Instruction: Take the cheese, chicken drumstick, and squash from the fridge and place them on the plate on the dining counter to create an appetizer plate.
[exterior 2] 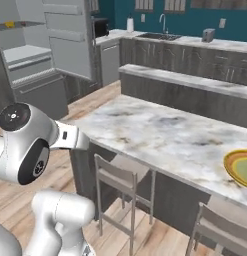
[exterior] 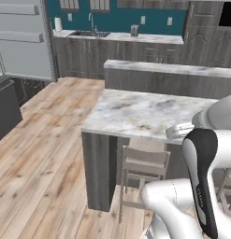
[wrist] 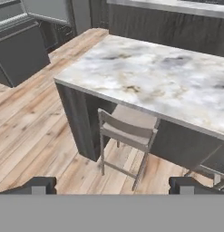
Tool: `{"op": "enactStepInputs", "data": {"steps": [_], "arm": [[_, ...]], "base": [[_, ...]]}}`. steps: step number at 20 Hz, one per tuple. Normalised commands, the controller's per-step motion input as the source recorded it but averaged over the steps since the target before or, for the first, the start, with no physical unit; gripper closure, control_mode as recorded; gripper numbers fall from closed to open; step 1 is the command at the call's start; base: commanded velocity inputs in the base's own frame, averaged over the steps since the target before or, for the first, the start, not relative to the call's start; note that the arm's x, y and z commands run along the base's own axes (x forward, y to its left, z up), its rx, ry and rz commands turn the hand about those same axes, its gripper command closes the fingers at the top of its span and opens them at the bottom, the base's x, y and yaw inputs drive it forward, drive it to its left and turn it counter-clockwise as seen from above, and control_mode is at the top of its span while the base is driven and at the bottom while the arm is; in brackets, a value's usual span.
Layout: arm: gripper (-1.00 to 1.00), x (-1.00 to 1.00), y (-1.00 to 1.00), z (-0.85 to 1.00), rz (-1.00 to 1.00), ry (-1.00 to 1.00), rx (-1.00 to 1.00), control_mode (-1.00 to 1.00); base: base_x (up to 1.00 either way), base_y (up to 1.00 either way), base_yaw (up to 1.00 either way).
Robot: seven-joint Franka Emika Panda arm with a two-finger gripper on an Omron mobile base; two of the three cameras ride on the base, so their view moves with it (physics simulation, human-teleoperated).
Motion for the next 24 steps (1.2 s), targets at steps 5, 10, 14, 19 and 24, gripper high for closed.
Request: {"op": "enactStepInputs", "data": {"steps": [5,10,14,19,24], "arm": [[-1.00,0.00,0.00,0.00,0.00,0.00,0.00,1.00],[-1.00,0.00,0.00,0.00,0.00,0.00,0.00,1.00],[-1.00,0.00,0.00,0.00,0.00,0.00,0.00,1.00],[-1.00,0.00,0.00,0.00,0.00,0.00,0.00,1.00],[-1.00,0.00,0.00,0.00,0.00,0.00,0.00,1.00]], "base": [[0.10,1.00,0.05],[0.25,1.00,0.03],[0.29,1.00,0.00],[0.27,1.00,0.00],[0.58,1.00,0.02]]}}
